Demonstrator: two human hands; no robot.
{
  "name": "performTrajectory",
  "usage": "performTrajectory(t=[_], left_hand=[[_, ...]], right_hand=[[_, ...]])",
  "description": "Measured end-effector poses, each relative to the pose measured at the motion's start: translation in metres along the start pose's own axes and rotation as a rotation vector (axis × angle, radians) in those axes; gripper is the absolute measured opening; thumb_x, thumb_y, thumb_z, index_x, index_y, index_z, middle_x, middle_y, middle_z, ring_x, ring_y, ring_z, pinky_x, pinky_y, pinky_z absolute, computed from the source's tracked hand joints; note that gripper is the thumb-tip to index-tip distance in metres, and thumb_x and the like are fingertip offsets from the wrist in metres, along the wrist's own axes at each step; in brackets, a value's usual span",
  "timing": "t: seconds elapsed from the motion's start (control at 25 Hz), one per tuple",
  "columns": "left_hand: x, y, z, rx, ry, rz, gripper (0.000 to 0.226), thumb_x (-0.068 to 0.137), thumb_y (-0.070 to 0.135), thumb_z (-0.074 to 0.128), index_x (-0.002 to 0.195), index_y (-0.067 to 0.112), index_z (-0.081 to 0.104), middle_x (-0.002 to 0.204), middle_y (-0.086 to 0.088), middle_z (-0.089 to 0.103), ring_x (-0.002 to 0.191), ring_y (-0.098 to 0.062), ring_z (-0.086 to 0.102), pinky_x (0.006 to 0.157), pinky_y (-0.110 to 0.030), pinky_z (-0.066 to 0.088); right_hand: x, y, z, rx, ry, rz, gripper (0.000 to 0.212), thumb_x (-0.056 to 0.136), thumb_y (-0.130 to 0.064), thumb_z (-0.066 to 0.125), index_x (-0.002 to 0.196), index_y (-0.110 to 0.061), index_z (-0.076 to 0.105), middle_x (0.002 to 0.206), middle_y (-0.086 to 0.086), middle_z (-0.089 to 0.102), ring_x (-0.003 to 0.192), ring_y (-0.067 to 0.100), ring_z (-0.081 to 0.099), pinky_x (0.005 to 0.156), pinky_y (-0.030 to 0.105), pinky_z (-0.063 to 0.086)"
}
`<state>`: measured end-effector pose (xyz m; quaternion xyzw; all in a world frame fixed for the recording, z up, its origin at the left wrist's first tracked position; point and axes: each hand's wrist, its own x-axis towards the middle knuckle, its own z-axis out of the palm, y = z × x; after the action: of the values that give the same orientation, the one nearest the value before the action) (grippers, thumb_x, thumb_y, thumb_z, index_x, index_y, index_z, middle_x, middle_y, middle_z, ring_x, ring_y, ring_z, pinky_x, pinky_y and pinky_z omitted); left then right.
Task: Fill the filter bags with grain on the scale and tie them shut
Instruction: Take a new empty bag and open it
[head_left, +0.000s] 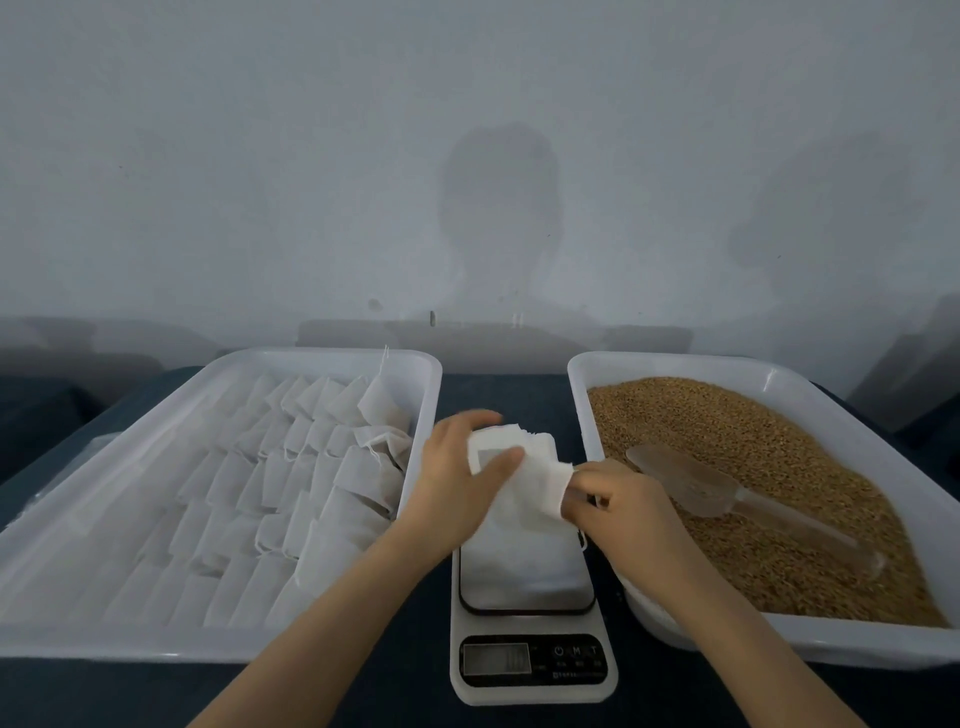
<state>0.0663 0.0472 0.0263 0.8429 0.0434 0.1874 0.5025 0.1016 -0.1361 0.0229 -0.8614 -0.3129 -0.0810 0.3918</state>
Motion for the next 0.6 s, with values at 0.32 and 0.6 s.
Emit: performTrajectory(t=[0.32, 0.6], left_hand=[[0.005, -0.008, -0.002, -0.281, -0.035, -0.167, 0.009, 0.090, 0.015, 0.065, 0.086, 0.022, 0.068, 0.086, 0.007, 0.072, 0.085, -0.015, 0.067, 0.082, -0.031, 0.057], [-0.005, 0.004, -0.005, 0.040, 0.040, 0.090, 0.040, 0.081, 0.049, 0.067, 0.115, 0.038, 0.049, 0.117, 0.029, 0.052, 0.110, 0.007, 0.049, 0.090, -0.009, 0.042]], right_hand=[[-0.003, -0.003, -0.005, 0.214, 0.002, 0.100, 0.024, 0.090, -0.014, 0.058, 0.100, -0.030, 0.073, 0.091, -0.017, 0.071, 0.072, -0.004, 0.061, 0.068, 0.014, 0.049], [-0.003, -0.005, -0.011, 0.182, 0.123, 0.145, 0.044, 0.084, -0.002, 0.053, 0.046, -0.015, 0.035, 0.041, -0.009, 0.035, 0.043, 0.001, 0.037, 0.046, 0.008, 0.029]])
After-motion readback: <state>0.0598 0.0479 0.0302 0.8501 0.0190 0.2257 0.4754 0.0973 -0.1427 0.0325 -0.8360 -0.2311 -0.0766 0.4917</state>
